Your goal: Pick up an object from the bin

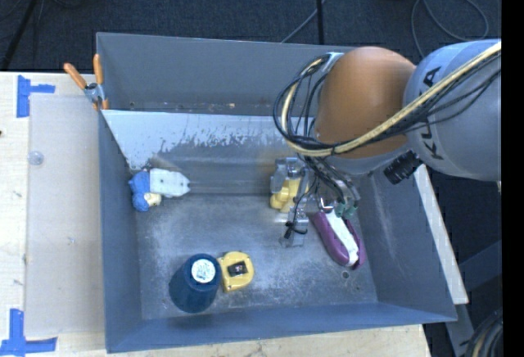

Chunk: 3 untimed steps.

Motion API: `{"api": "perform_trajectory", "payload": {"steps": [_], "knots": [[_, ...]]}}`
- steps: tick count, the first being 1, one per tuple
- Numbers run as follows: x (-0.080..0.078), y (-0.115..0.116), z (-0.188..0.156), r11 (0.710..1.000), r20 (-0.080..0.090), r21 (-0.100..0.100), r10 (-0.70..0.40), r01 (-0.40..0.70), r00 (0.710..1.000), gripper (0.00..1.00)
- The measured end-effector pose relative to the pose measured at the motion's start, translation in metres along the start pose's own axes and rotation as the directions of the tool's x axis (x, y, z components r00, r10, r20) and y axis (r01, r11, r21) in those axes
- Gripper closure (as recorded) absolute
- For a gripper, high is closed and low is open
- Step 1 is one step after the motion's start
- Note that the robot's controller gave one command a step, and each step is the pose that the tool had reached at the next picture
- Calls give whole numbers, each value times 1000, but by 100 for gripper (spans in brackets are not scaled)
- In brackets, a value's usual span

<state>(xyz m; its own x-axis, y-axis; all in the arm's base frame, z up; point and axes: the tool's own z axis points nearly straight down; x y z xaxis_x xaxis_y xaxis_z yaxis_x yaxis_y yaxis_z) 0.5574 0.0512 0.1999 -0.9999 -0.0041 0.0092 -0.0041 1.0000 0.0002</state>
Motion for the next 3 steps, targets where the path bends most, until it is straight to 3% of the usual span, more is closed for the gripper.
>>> {"api": "perform_trajectory", "payload": {"steps": [1, 2, 3], "knots": [[-1, 0, -4, 1000, 8, 0, 1, -1, 1000, 0], [4, 17, 21, 998, 12, 2, -59, 59, 998, 0], [12, 35, 53, 960, 3, 1, -279, 279, 960, 0]]}}
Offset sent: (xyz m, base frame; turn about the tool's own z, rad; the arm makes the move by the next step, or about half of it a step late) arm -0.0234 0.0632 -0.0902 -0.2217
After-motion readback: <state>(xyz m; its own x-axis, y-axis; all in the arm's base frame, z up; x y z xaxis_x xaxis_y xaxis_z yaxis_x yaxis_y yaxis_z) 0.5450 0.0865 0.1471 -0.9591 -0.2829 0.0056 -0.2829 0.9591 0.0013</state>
